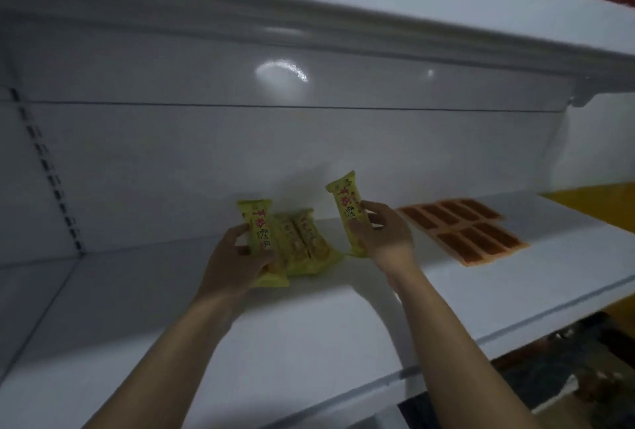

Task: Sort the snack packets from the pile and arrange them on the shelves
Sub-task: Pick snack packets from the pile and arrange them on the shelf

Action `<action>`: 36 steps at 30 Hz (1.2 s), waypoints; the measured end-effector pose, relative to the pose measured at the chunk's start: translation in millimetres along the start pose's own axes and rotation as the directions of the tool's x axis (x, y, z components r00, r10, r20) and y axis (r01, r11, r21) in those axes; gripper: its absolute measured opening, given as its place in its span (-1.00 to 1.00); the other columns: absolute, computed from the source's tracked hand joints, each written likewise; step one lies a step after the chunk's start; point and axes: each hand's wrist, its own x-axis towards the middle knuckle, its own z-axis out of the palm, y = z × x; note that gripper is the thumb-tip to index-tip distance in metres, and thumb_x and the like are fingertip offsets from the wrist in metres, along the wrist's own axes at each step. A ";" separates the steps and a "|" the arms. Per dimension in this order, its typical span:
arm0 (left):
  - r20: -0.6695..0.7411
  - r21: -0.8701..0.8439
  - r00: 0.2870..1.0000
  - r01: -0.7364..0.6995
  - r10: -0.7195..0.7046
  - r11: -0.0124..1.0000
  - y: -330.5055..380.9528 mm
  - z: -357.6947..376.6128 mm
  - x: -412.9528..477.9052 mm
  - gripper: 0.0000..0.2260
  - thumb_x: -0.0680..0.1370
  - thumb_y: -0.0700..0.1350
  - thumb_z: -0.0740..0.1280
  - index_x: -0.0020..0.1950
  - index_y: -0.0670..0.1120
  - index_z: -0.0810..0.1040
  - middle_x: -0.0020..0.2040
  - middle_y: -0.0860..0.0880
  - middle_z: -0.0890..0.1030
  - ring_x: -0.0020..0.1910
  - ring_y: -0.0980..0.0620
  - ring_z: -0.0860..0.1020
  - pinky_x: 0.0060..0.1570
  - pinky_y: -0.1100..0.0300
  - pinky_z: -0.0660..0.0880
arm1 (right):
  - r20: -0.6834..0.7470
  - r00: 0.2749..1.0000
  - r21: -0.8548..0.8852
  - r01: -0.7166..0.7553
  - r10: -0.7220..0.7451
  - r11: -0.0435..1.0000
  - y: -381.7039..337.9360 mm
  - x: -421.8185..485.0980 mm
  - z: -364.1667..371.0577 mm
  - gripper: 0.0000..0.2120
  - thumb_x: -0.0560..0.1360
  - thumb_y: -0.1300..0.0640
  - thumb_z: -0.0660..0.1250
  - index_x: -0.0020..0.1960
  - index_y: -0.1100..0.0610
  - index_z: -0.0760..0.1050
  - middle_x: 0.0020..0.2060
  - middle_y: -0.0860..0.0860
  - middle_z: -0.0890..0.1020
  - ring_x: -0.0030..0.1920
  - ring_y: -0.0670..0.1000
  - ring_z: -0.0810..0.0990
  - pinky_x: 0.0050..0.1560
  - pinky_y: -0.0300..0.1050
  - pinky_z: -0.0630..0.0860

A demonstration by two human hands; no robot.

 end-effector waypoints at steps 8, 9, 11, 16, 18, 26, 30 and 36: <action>-0.144 0.255 0.989 0.079 -0.043 0.964 -3.0 17.3 20.7 -0.49 0.32 -0.02 0.54 0.24 0.05 0.50 -0.12 -0.03 0.66 -0.13 -0.01 0.62 -0.16 0.14 0.49 | 0.297 0.953 -0.223 0.001 0.067 0.975 38.1 49.2 15.8 -0.67 0.49 -0.02 0.38 0.23 0.03 0.55 0.13 -0.02 0.63 0.09 0.00 0.57 -0.03 -0.20 0.35; -0.153 0.306 0.988 0.081 -0.035 0.949 -4.6 18.5 21.7 -0.48 0.33 0.03 0.52 0.27 0.04 0.52 -0.04 -0.05 0.67 -0.06 -0.03 0.62 -0.09 0.12 0.49 | 0.301 0.951 -0.212 -0.002 0.067 0.977 43.1 49.0 17.7 -0.67 0.50 -0.03 0.37 0.23 0.02 0.55 0.14 -0.01 0.63 0.09 0.00 0.56 -0.03 -0.20 0.34; -0.176 0.368 0.984 0.086 -0.022 0.926 -8.1 21.4 23.0 -0.49 0.40 0.08 0.49 0.32 -0.01 0.54 0.10 -0.08 0.67 0.06 -0.06 0.62 0.06 0.09 0.50 | 0.314 0.947 -0.207 0.005 0.062 0.978 49.7 48.3 20.3 -0.64 0.52 -0.08 0.33 0.27 0.03 0.54 0.18 -0.01 0.61 0.15 0.02 0.55 0.02 -0.19 0.35; -0.210 0.440 0.977 0.068 0.030 0.895 -17.6 30.6 21.8 -0.32 0.29 0.30 0.28 0.35 0.05 0.56 0.16 -0.04 0.64 0.14 -0.05 0.58 0.22 0.03 0.48 | 0.385 0.921 -0.212 0.031 0.055 0.977 57.6 51.0 21.9 -0.56 0.56 -0.12 0.24 0.39 0.02 0.48 0.33 0.00 0.54 0.32 0.05 0.48 0.28 -0.11 0.35; -0.209 0.473 0.975 0.039 0.070 0.880 -24.0 30.0 24.1 -0.28 0.28 0.39 0.22 0.34 0.06 0.57 0.08 -0.05 0.64 0.06 -0.04 0.59 0.15 0.05 0.51 | 0.399 0.915 -0.192 0.023 0.056 0.981 58.6 51.3 20.1 -0.55 0.58 -0.08 0.23 0.43 0.02 0.45 0.36 0.00 0.51 0.36 0.05 0.45 0.35 -0.10 0.32; -0.164 0.559 0.975 -0.036 0.152 0.829 -26.9 33.7 18.0 -0.62 0.60 0.11 0.29 0.40 0.04 0.44 0.07 -0.04 0.56 -0.05 0.04 0.52 -0.07 0.21 0.35 | 0.457 0.888 -0.208 0.053 0.049 0.977 62.2 49.8 22.3 -0.55 0.63 -0.07 0.12 0.50 -0.08 0.32 0.41 -0.04 0.45 0.43 0.07 0.37 0.46 -0.01 0.21; -0.152 0.567 0.975 -0.047 0.160 0.822 -32.6 29.4 19.5 -0.52 0.57 0.18 0.29 0.42 -0.02 0.47 0.14 -0.05 0.54 -0.03 0.09 0.55 -0.02 0.21 0.40 | 0.457 0.888 -0.198 0.051 0.046 0.979 62.2 46.3 22.9 -0.56 0.60 -0.10 0.10 0.47 -0.15 0.35 0.35 -0.10 0.51 0.40 0.05 0.40 0.46 0.08 0.22; -0.125 0.550 0.982 -0.052 0.144 0.833 -31.7 29.3 18.5 -0.36 0.42 0.34 0.26 0.42 0.06 0.46 0.16 -0.02 0.52 -0.02 0.15 0.54 0.00 0.21 0.41 | 0.419 0.906 -0.113 -0.017 0.064 0.993 60.3 44.0 20.0 -0.54 0.49 -0.20 0.11 0.32 -0.14 0.49 0.20 -0.10 0.61 0.26 0.02 0.51 0.34 0.06 0.39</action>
